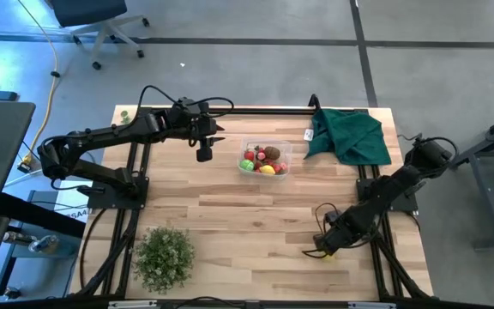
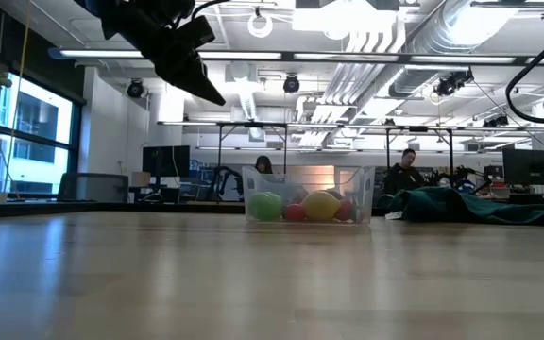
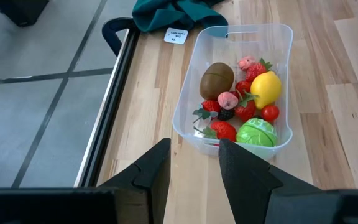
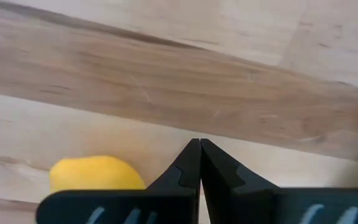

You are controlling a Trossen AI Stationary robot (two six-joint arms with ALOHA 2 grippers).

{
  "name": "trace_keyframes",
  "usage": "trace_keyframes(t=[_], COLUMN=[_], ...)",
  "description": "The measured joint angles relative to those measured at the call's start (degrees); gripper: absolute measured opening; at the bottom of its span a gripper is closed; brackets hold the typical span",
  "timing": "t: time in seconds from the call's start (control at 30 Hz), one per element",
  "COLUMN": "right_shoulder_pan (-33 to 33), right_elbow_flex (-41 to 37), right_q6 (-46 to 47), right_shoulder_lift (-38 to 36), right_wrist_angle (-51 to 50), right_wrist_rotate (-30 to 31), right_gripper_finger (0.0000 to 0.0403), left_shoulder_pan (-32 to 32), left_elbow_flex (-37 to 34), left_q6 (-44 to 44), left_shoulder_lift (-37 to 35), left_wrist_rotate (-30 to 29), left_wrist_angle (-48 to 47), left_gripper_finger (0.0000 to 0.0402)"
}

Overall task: Pick and placing Produce into tupperware
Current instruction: Put the yellow lemon into the transparent bin

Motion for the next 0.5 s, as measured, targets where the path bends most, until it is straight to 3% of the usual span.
trace_keyframes(t=[0.2,0.5], right_shoulder_pan=[0.9,5.02], right_elbow_flex=[0.0,0.0], right_q6=[0.46,8.66], right_shoulder_lift=[0.0,-0.02], right_wrist_angle=[0.05,6.16], right_wrist_rotate=[-0.22,-1.57], right_gripper_finger=[0.0,0.0], left_shoulder_pan=[-0.02,0.0], left_elbow_flex=[-0.01,0.0], left_q6=[0.0,-0.02], left_shoulder_lift=[0.0,0.0], left_wrist_rotate=[0.0,-0.02], left_wrist_angle=[0.0,-0.02], left_gripper_finger=[0.0124,0.0124])
